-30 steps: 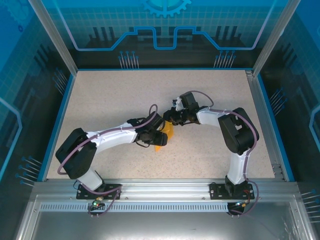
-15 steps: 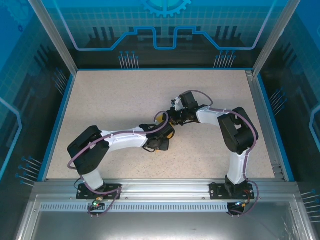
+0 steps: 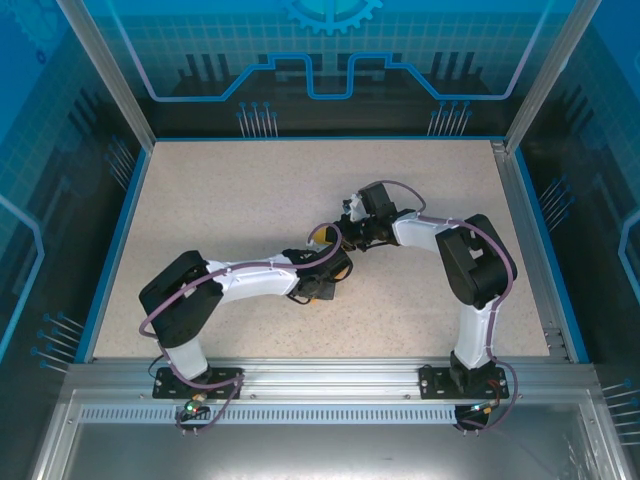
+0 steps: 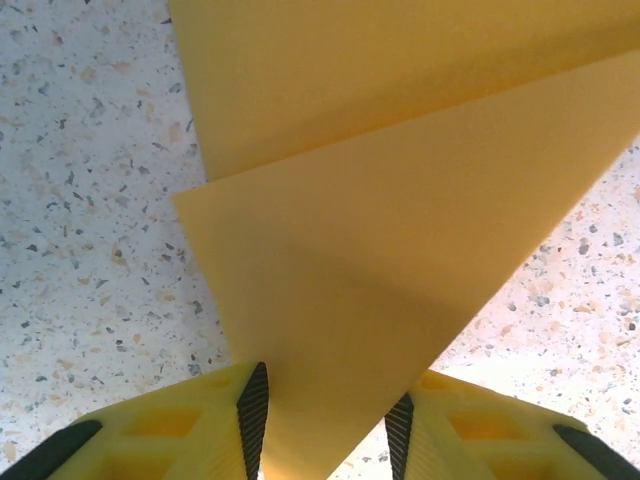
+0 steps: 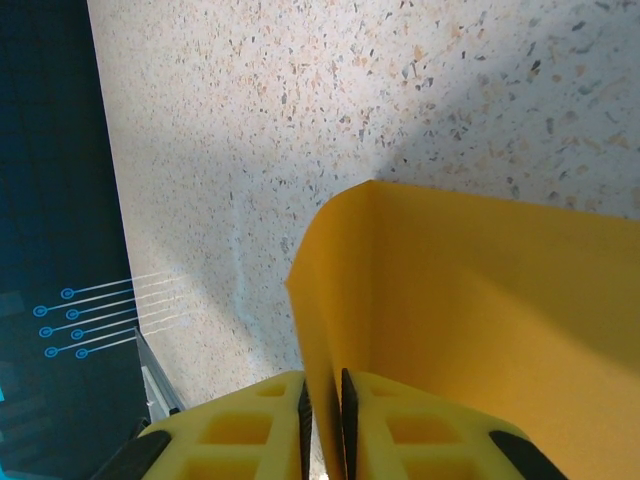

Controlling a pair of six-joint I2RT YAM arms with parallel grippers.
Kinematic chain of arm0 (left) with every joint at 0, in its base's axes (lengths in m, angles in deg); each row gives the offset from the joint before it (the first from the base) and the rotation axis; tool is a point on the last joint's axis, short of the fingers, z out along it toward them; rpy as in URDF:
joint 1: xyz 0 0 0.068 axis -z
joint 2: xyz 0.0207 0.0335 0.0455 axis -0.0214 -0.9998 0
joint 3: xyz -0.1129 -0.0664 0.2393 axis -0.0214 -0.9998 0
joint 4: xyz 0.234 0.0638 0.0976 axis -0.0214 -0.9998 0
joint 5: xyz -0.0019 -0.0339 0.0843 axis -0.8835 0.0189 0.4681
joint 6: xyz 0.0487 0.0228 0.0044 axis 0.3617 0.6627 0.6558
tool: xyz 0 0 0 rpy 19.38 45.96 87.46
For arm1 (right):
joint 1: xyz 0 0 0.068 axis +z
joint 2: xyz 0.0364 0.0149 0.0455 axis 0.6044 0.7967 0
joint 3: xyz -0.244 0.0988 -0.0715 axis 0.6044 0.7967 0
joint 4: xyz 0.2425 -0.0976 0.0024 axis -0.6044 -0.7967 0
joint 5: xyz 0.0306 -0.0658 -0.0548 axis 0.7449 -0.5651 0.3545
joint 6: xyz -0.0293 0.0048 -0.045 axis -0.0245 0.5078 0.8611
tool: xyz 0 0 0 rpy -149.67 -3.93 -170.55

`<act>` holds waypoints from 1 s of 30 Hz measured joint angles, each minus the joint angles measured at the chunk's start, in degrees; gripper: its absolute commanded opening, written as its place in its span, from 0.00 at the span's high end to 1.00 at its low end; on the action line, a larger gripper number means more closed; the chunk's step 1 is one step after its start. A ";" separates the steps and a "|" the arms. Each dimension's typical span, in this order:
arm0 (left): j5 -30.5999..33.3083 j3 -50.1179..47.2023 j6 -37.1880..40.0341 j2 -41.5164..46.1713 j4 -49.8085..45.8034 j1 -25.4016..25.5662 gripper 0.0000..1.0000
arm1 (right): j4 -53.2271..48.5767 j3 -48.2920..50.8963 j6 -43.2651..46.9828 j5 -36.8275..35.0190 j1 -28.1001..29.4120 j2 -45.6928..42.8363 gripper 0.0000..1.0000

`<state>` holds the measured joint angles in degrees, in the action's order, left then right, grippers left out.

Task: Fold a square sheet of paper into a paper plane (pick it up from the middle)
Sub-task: Fourth fold the wing at the center of the table.

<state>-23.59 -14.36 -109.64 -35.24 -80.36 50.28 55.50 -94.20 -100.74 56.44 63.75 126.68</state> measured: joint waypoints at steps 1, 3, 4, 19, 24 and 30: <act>0.13 0.00 0.00 -0.09 0.00 0.00 0.64 | -0.02 0.00 0.02 0.00 0.00 0.00 0.83; 0.17 0.00 0.02 -0.22 0.00 0.00 0.64 | -0.13 0.00 0.02 0.00 0.00 0.02 0.82; 0.17 0.00 0.02 -0.28 0.00 0.00 0.64 | -0.11 0.00 0.02 0.00 0.00 0.02 0.83; 0.42 0.00 1.31 -0.59 0.11 0.00 0.76 | -0.83 0.00 0.57 -0.26 0.00 0.02 0.87; 1.42 -0.42 2.40 -0.28 0.59 0.00 0.67 | -1.31 0.00 1.03 -0.46 0.00 0.02 0.93; 3.30 -3.50 4.57 2.89 1.51 0.00 0.64 | -1.33 0.00 1.03 -0.42 0.00 0.02 0.93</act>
<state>-20.29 -17.86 -105.07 -32.36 -78.85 50.28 54.16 -94.20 -99.71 56.02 63.75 126.70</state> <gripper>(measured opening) 0.363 0.073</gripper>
